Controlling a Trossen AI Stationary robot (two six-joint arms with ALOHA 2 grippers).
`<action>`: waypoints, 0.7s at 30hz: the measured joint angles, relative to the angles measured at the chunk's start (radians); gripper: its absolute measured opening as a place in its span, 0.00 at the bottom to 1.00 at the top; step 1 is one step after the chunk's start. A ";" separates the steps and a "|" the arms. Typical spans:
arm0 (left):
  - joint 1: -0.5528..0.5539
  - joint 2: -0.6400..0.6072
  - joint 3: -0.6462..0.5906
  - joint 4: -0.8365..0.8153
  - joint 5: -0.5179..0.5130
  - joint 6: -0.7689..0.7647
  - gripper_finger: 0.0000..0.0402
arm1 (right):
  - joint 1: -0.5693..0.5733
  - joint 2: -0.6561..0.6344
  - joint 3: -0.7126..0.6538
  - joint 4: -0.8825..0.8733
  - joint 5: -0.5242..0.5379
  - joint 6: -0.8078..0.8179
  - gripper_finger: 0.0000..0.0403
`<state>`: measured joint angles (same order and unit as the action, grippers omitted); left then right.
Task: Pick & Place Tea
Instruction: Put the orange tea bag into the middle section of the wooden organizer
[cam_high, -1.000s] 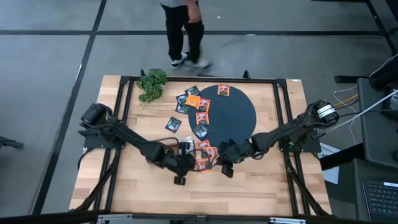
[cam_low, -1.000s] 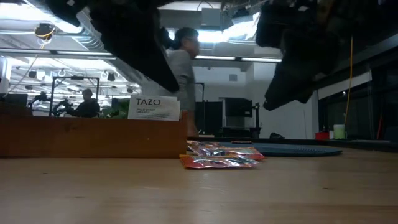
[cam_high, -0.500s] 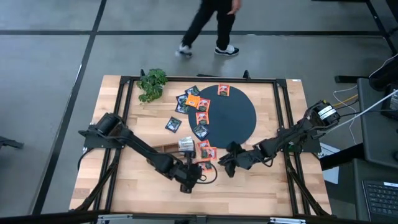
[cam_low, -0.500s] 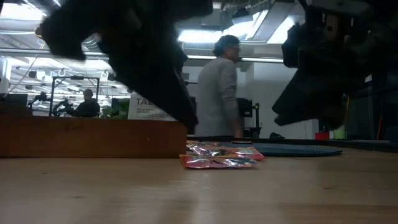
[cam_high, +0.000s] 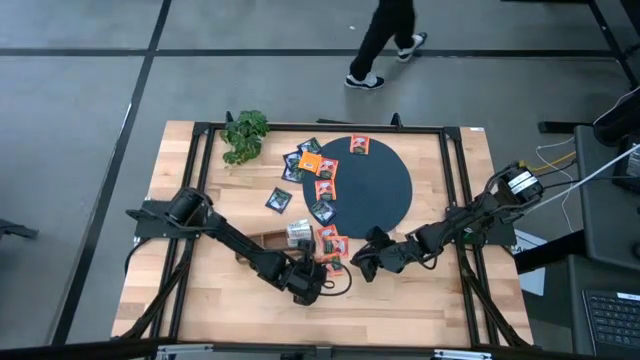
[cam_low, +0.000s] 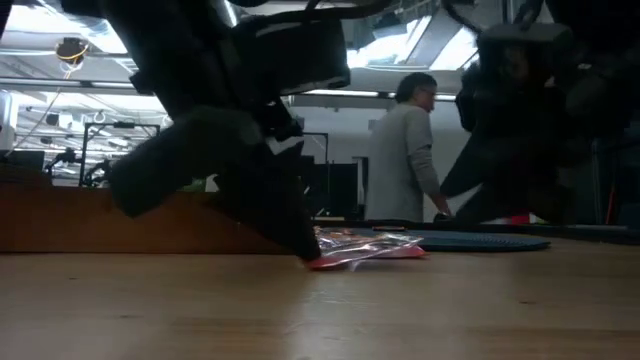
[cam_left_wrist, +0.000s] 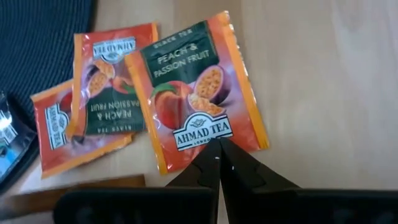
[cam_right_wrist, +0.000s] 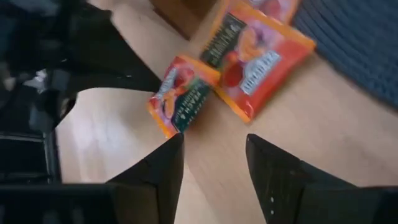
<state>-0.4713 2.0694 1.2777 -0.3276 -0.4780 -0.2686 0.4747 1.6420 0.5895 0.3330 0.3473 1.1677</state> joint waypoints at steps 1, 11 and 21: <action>0.000 0.005 0.001 0.005 -0.005 -0.005 0.00 | 0.000 0.016 0.003 0.001 -0.001 0.009 0.43; -0.006 0.006 -0.003 0.012 -0.015 -0.031 0.00 | -0.001 0.163 0.108 0.009 -0.050 0.000 0.43; -0.013 0.006 -0.003 -0.002 -0.007 -0.061 0.01 | -0.001 0.168 0.120 0.106 -0.091 -0.056 0.43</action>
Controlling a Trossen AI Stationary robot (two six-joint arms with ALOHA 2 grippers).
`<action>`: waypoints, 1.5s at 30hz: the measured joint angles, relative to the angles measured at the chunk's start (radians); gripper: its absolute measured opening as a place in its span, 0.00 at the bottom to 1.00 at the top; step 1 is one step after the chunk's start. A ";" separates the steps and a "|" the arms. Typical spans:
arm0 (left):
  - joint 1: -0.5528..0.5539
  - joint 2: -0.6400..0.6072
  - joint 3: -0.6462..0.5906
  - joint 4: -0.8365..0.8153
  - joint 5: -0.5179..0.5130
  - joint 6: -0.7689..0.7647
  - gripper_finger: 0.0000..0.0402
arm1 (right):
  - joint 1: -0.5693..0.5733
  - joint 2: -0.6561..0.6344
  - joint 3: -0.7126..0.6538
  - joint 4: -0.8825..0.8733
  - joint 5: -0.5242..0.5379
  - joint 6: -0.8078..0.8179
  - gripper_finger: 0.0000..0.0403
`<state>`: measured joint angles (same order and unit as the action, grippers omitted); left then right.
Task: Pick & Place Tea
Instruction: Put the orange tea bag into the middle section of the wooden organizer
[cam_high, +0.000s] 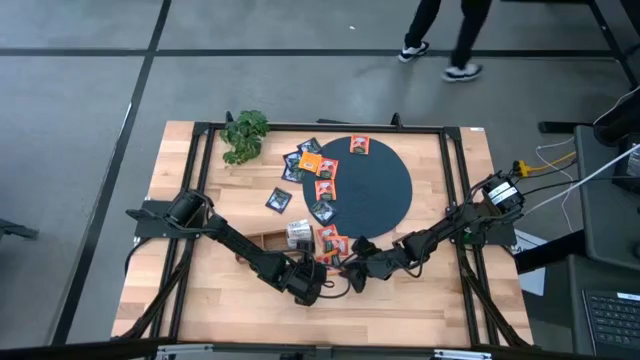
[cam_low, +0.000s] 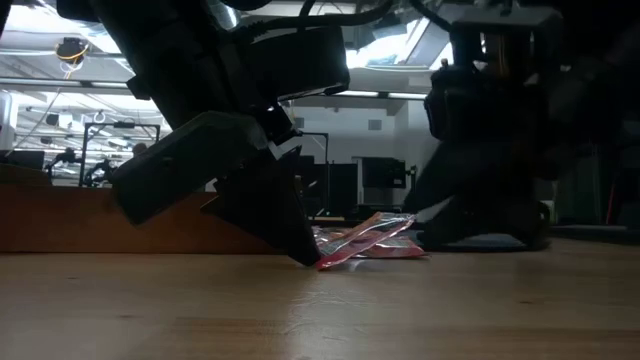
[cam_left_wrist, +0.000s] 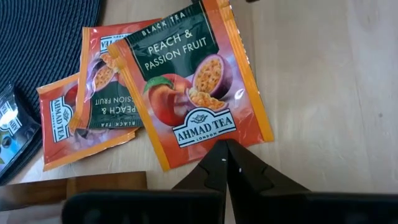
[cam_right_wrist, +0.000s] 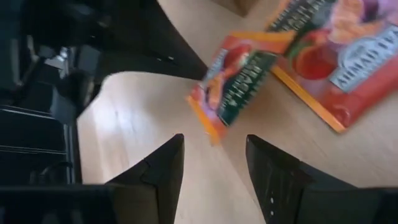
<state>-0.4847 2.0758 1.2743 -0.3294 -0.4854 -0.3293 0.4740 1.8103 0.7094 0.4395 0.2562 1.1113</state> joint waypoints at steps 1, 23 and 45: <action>0.000 0.000 0.000 0.000 -0.001 0.000 0.01 | 0.000 0.000 0.000 0.011 0.000 -0.011 0.43; -0.002 0.003 -0.002 0.019 -0.052 0.002 0.01 | -0.046 0.000 0.000 0.036 0.005 -0.140 0.04; -0.047 -0.250 -0.003 -0.047 -0.013 0.008 0.02 | -0.046 -0.001 -0.001 0.043 -0.025 -0.227 0.01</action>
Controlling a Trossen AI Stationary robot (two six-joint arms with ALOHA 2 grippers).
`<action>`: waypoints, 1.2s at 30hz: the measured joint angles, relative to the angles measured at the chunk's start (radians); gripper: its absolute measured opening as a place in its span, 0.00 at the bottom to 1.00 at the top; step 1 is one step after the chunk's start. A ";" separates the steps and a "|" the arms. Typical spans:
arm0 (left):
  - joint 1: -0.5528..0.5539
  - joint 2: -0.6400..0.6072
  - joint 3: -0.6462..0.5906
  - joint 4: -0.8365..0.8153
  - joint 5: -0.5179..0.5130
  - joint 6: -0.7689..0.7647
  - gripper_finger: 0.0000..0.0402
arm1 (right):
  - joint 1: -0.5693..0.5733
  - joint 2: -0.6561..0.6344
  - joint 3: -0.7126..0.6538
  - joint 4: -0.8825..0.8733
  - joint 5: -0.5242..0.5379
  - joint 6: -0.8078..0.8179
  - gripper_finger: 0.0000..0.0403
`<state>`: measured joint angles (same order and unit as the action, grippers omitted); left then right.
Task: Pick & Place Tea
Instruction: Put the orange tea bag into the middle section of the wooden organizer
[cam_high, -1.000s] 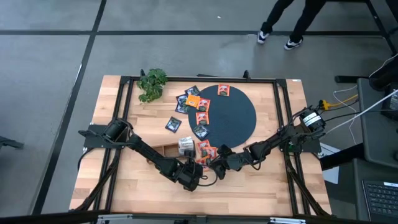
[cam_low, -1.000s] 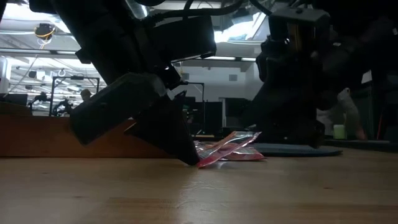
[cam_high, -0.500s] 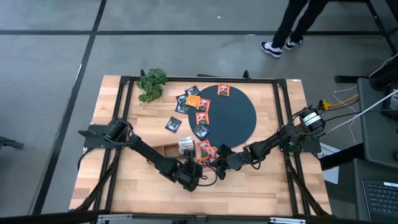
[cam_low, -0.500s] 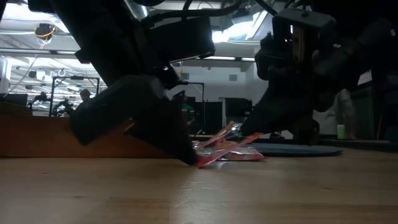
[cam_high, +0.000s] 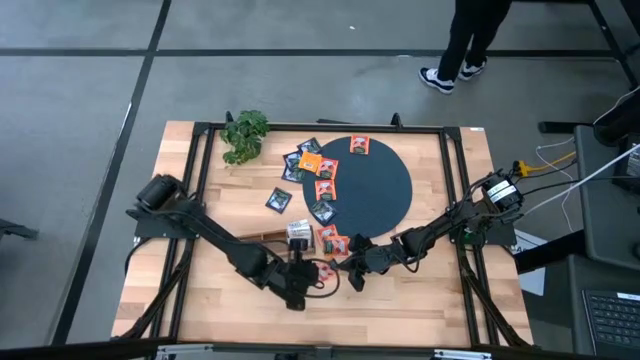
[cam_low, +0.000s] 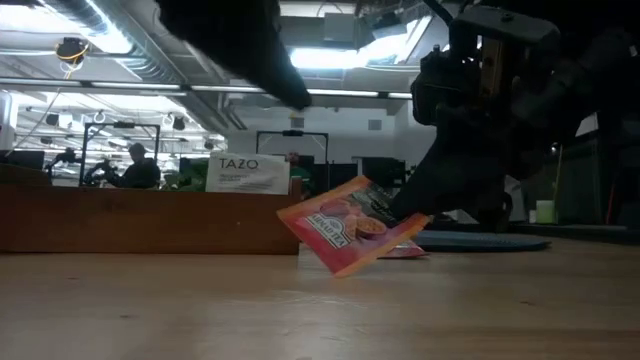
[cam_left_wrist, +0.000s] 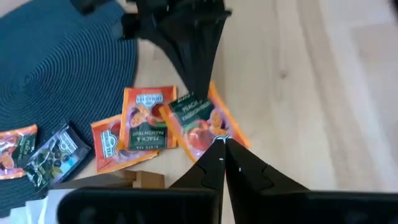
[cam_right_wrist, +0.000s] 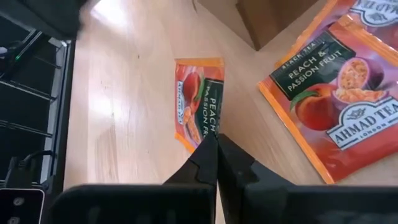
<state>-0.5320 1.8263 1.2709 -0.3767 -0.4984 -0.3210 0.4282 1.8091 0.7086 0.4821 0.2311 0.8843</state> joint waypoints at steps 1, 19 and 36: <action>-0.004 -0.011 0.000 -0.002 0.000 -0.008 0.02 | 0.000 0.000 0.000 0.003 -0.002 -0.009 0.01; 0.043 -0.101 0.001 -0.131 0.066 -0.275 0.12 | 0.000 -0.001 0.035 0.103 -0.053 -0.487 0.00; 0.070 -0.101 0.001 -0.137 0.111 -0.323 0.27 | 0.000 -0.001 0.231 -0.185 0.048 -0.658 0.01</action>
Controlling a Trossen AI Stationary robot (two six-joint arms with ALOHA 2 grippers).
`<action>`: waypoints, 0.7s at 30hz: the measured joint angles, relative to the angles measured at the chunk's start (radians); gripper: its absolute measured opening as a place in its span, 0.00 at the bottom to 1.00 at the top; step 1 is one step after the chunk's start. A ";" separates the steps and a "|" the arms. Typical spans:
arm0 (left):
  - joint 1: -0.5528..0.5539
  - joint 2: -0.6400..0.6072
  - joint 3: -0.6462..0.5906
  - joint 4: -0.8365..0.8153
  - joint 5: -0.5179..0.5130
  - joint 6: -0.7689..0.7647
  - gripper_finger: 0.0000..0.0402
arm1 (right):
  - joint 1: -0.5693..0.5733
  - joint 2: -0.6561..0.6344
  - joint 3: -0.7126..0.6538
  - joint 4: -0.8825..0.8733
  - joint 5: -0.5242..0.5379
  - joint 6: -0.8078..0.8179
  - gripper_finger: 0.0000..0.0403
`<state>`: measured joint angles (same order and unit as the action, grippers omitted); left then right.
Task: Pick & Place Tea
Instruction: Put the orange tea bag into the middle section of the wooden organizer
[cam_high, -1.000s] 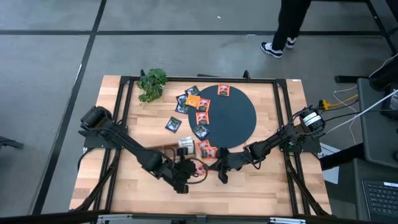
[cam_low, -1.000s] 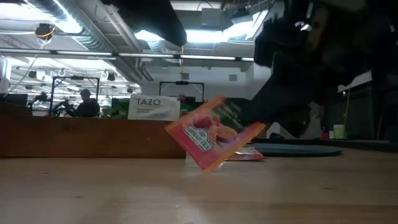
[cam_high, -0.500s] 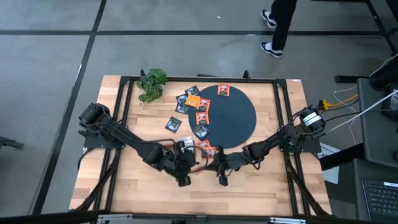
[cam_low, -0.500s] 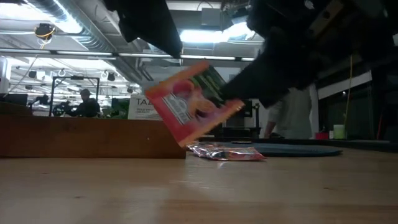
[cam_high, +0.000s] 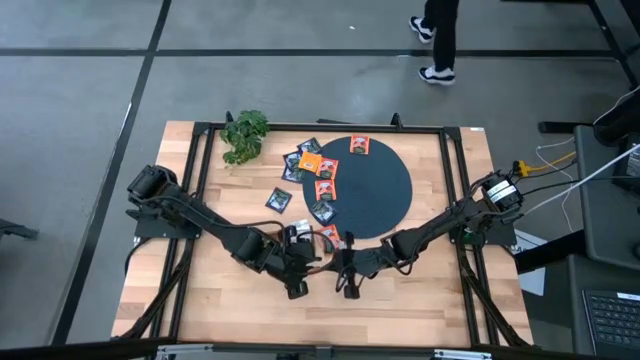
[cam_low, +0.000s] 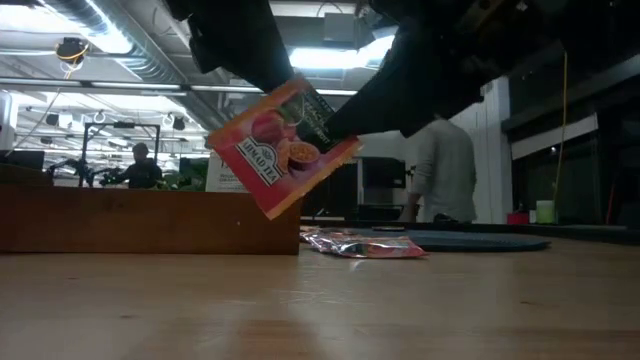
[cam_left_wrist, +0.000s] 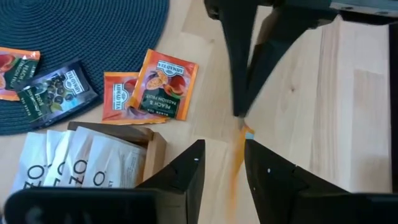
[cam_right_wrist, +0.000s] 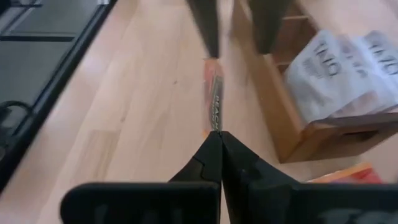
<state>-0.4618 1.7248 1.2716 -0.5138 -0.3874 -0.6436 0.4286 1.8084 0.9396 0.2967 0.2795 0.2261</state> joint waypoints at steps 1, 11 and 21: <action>0.000 0.000 0.000 0.000 0.003 -0.002 0.27 | 0.000 0.000 0.003 -0.002 0.012 -0.002 0.01; 0.000 0.000 0.000 0.000 0.024 0.000 0.27 | 0.000 0.000 0.030 -0.004 0.034 -0.026 0.01; 0.008 0.000 0.000 0.023 0.032 0.029 0.27 | -0.005 0.000 0.030 -0.033 -0.011 0.032 0.01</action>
<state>-0.4542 1.7248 1.2721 -0.4908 -0.3554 -0.6147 0.4232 1.8084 0.9695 0.2636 0.2687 0.2581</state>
